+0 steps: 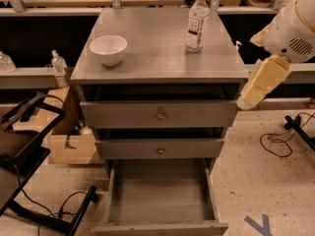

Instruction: Place blue plastic bottle into bottom drawer

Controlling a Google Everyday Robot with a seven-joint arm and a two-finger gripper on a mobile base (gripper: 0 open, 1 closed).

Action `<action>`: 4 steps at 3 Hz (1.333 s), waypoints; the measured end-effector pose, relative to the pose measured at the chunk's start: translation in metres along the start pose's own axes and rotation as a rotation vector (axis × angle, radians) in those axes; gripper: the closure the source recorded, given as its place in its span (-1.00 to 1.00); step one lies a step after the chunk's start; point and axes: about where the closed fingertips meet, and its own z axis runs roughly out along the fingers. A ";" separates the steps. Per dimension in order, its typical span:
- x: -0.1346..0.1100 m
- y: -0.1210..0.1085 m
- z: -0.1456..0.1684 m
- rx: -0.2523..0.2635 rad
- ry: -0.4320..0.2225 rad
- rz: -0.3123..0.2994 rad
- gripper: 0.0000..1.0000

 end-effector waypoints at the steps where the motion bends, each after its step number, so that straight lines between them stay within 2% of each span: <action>1: -0.013 -0.047 0.015 0.092 -0.230 0.055 -1.00; 2: -0.023 -0.086 0.012 0.213 -0.399 0.058 -1.00; 3: -0.030 -0.121 0.010 0.327 -0.538 0.073 -1.00; 4: -0.035 -0.134 0.007 0.377 -0.574 0.078 -1.00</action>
Offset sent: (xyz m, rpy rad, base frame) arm 0.1386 -0.0315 0.0559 0.4722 -0.6012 -0.0877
